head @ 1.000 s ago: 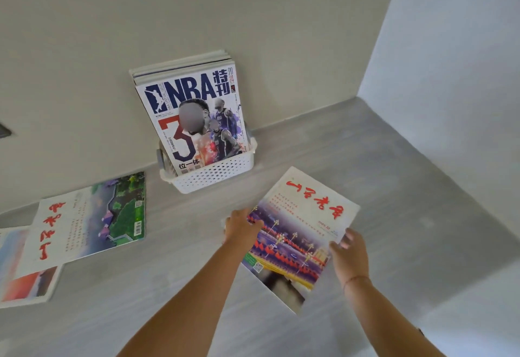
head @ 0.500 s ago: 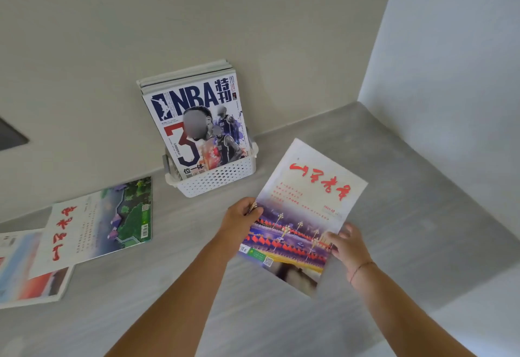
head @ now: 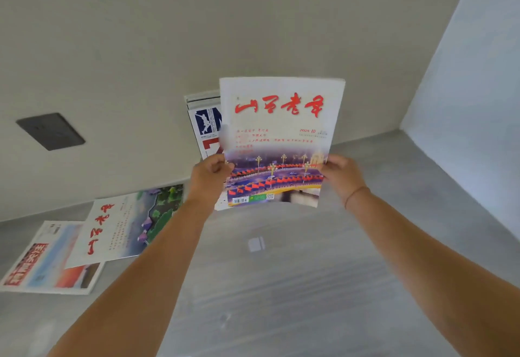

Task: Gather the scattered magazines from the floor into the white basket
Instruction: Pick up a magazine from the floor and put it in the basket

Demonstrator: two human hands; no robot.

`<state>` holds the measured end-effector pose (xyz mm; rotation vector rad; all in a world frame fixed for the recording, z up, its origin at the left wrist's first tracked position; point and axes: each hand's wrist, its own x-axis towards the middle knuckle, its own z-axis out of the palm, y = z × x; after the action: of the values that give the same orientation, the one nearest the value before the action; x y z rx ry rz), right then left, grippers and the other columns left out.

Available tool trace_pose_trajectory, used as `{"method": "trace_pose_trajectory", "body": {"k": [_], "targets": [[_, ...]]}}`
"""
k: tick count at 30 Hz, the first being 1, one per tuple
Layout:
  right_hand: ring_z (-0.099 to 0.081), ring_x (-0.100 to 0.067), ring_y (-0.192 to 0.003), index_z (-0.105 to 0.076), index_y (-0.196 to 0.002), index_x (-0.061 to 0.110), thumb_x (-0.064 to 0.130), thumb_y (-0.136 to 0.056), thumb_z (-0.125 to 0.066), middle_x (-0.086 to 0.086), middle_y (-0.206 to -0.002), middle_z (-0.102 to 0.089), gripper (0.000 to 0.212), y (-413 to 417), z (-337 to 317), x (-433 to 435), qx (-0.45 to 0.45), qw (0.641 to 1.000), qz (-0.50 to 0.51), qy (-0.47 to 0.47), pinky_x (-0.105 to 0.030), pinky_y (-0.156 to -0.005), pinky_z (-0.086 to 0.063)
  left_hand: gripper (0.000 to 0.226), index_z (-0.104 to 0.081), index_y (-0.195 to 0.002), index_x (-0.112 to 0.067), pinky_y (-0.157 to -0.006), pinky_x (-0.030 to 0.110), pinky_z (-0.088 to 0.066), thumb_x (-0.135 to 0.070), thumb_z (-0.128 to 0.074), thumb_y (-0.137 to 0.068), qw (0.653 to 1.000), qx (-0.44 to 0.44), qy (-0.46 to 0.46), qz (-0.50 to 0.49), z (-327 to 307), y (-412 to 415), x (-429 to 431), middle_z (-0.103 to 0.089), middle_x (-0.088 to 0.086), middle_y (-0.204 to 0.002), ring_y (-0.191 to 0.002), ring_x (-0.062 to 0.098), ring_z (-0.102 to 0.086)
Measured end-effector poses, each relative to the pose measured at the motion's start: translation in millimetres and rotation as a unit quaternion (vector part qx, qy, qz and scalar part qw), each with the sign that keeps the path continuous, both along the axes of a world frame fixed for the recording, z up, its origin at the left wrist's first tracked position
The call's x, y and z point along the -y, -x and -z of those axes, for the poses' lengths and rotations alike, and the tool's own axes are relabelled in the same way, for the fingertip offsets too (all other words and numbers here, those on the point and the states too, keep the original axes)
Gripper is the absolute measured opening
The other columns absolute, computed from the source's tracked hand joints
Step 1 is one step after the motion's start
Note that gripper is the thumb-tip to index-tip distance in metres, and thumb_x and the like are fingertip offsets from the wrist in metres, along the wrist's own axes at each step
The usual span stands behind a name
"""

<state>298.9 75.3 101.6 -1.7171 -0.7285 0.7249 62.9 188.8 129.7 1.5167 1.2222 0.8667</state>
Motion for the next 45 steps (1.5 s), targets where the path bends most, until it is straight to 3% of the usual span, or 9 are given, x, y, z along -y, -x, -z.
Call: {"method": "trace_pose_trajectory", "body": {"k": [4,8,13,18,25,29,36,40,45], "targets": [[-0.061,-0.027,-0.075,-0.069,-0.091,0.0,0.005,-0.084,-0.058,-0.029,-0.097,-0.067,0.013,-4.3,-33.4,-58.7,0.095,0.995,-0.024,-0.019,-0.033,-0.075,-0.051,0.023,-0.069,-0.084,-0.027,-0.071,0.026,-0.054,-0.005,-0.063,-0.083,0.997,0.008,-0.045,-0.056,-12.6,3.9,-34.1,-0.072,-0.005,-0.078,-0.071,0.014,-0.065],[-0.06,-0.045,-0.092,-0.067,-0.093,-0.004,0.011,-0.085,-0.059,-0.032,-0.097,-0.065,0.018,2.3,-42.6,-99.4,0.133,0.99,-0.051,-0.006,-0.049,-0.083,-0.051,0.021,-0.069,-0.082,-0.028,-0.064,0.022,-0.052,-0.008,-0.063,-0.083,0.992,0.005,-0.05,-0.117,-8.4,10.4,-61.4,-0.071,-0.006,-0.077,-0.062,0.004,-0.064],[-0.058,-0.025,-0.07,-0.069,-0.084,0.01,0.012,-0.086,-0.06,-0.016,-0.083,-0.07,0.009,13.2,-21.6,-120.3,0.134,0.989,-0.064,0.012,-0.038,-0.076,-0.053,0.022,-0.068,-0.079,-0.032,-0.07,0.028,-0.055,-0.01,-0.064,-0.082,0.987,-0.034,-0.023,-0.153,17.8,17.1,-77.0,-0.07,-0.007,-0.076,-0.068,0.012,-0.066],[-0.067,-0.028,-0.086,-0.07,-0.094,0.011,0.015,-0.086,-0.061,-0.011,-0.091,-0.073,0.013,20.2,14.1,-130.1,0.122,0.988,-0.071,0.055,-0.039,-0.08,-0.056,0.015,-0.069,-0.091,-0.02,-0.081,0.041,-0.057,-0.009,-0.063,-0.083,0.982,-0.058,0.016,-0.177,48.2,18.2,-85.5,-0.071,0.0,-0.086,-0.082,0.023,-0.068],[-0.065,-0.025,-0.092,-0.063,-0.099,0.012,0.012,-0.085,-0.059,-0.008,-0.103,-0.07,0.015,20.0,38.6,-141.3,0.108,0.991,-0.015,0.082,-0.035,-0.081,-0.053,0.021,-0.064,-0.107,-0.019,-0.083,0.038,-0.053,-0.018,-0.061,-0.086,0.981,-0.095,0.03,-0.167,69.5,12.5,-91.8,-0.068,-0.001,-0.098,-0.09,0.027,-0.065],[-0.061,-0.025,-0.095,-0.051,-0.123,0.012,0.019,-0.088,-0.057,-0.008,-0.115,-0.062,0.036,28.1,41.7,-145.0,0.141,0.986,0.011,0.083,-0.031,-0.078,-0.048,0.027,-0.069,-0.11,-0.018,-0.057,0.014,-0.039,-0.014,-0.048,-0.092,0.978,-0.128,-0.031,-0.161,70.9,3.8,-95.9,-0.062,-0.009,-0.088,-0.069,0.009,-0.057],[-0.055,-0.03,-0.102,-0.045,-0.127,0.014,0.019,-0.09,-0.05,-0.015,-0.121,-0.051,0.037,34.9,45.7,-151.8,0.2,0.97,-0.044,0.131,-0.041,-0.088,-0.053,0.025,-0.071,-0.095,-0.017,-0.05,0.021,-0.034,-0.016,-0.047,-0.092,0.974,-0.155,-0.008,-0.165,72.1,3.5,-101.9,-0.062,-0.002,-0.065,-0.055,0.013,-0.047],[-0.051,-0.033,-0.107,-0.047,-0.123,0.011,0.019,-0.088,-0.052,-0.016,-0.123,-0.047,0.037,37.1,43.0,-150.0,0.215,0.965,-0.026,0.146,-0.038,-0.085,-0.049,0.036,-0.056,-0.127,-0.012,-0.081,0.024,-0.045,-0.024,-0.052,-0.092,0.976,-0.137,0.029,-0.165,71.2,16.1,-90.1,-0.067,0.003,-0.115,-0.093,0.017,-0.062],[-0.056,-0.031,-0.101,-0.049,-0.12,0.009,0.006,-0.084,-0.056,-0.014,-0.125,-0.048,0.037,77.1,33.5,-128.7,0.214,0.972,0.089,0.044,-0.037,-0.08,-0.051,0.031,-0.06,-0.118,-0.01,-0.086,0.033,-0.046,-0.024,-0.055,-0.09,0.966,-0.13,0.052,-0.215,78.6,69.5,-69.9,-0.067,0.008,-0.113,-0.102,0.024,-0.061]]}}
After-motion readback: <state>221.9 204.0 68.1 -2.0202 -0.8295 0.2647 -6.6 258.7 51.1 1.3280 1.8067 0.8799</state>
